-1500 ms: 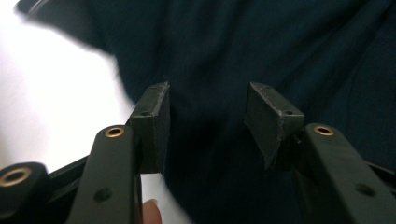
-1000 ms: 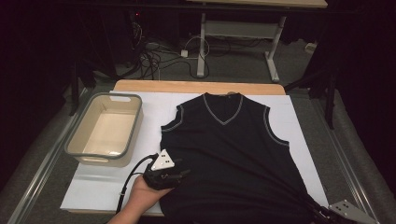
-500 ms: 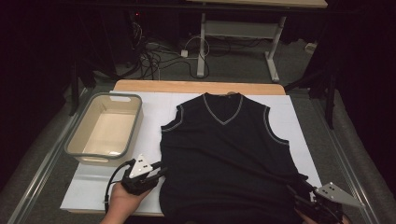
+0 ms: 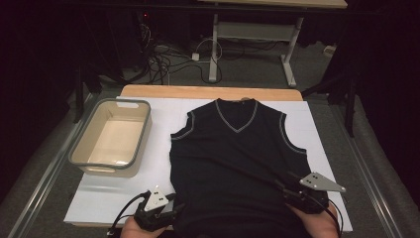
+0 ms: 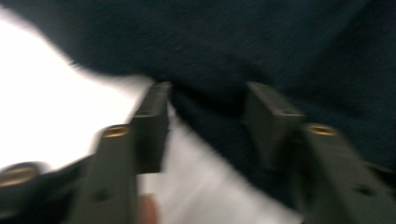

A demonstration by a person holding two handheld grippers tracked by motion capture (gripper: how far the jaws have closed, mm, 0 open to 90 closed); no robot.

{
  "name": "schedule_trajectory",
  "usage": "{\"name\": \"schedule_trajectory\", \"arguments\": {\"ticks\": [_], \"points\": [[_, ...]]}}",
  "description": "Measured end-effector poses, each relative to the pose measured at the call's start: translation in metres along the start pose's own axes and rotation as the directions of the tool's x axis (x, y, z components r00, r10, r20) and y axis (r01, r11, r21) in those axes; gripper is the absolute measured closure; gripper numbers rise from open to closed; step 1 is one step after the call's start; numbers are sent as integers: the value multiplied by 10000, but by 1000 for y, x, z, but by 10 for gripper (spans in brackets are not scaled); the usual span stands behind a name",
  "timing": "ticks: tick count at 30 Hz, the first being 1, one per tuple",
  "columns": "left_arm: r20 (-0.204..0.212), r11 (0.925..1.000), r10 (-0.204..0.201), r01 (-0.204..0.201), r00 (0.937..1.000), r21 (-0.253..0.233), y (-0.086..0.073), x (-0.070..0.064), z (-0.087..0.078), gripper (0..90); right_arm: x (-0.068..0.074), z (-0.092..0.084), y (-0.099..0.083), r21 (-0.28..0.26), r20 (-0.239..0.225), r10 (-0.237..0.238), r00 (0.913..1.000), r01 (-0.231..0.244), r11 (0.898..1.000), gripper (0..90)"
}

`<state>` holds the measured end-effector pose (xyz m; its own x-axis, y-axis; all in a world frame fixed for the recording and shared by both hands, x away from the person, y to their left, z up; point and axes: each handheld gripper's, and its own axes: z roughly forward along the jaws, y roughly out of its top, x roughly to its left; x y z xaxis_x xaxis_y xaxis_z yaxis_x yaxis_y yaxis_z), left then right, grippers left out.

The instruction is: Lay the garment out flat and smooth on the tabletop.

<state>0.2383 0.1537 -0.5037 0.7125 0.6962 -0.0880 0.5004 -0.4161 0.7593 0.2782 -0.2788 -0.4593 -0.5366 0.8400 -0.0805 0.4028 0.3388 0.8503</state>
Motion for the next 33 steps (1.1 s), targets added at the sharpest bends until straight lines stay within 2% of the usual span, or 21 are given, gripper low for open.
{"name": "schedule_trajectory", "arguments": {"ticks": [2,3,6,9,10,12,14,15,16,18,20,22,25,26,28,30,33], "points": [[244,9998,217,-217,9995,5,1,-3,1,750,3,5,3,36,-101,-114,9999,114,9999,465],[215,9995,308,-308,9993,-11,0,-5,1,806,5,7,4,47,-138,-175,9998,175,9998,466],[37,9988,480,-480,9988,123,-2,-5,-8,834,7,11,7,43,-239,-277,9993,278,9996,470],[-766,9981,575,-558,9954,242,-15,3,-28,837,9,12,11,-29,-250,-334,9991,333,9994,477],[-975,9988,464,-447,9942,197,-19,8,-36,838,10,13,12,-64,-247,-381,9990,380,9993,480],[-1253,9998,-138,119,9920,-162,-27,20,-52,840,10,14,14,-143,-256,-344,9991,340,9993,483],[-1812,9986,-437,377,9825,-361,-32,31,-66,840,10,15,15,-176,-355,-309,9989,303,9994,485],[-1948,9974,-637,557,9788,-459,-34,37,-72,841,11,16,15,-169,-385,-323,9987,317,9994,485],[-1829,9956,-875,796,9792,-501,-36,43,-74,840,12,17,16,-158,-421,-338,9985,331,9993,487],[-1659,9956,-916,870,9819,-351,-37,45,-71,839,14,17,15,-111,-468,-435,9980,430,9990,489],[-1525,9970,-767,739,9853,-241,-34,42,-65,831,16,17,14,-76,-480,-449,9978,446,9990,491],[-1399,9976,-600,545,9883,-424,-27,36,-61,781,17,15,12,-57,-474,-443,9979,441,9990,493],[-1125,9973,-118,35,9936,-736,-16,26,-58,688,16,8,8,-40,-322,-464,9984,463,9989,497],[-945,9956,-26,-63,9955,-939,-12,23,-56,689,16,6,6,-29,-266,-452,9986,451,9990,499],[-203,9931,6,-30,9998,-1172,-4,14,-48,697,15,1,2,-13,-161,-353,9992,353,9994,500],[341,9941,366,-329,9987,-1029,4,1,-35,684,14,-3,-2,57,-70,-285,9996,285,9996,501],[956,9932,951,-879,9909,-766,17,-21,-13,562,14,-9,-8,147,44,-243,9997,242,9996,501]]}}
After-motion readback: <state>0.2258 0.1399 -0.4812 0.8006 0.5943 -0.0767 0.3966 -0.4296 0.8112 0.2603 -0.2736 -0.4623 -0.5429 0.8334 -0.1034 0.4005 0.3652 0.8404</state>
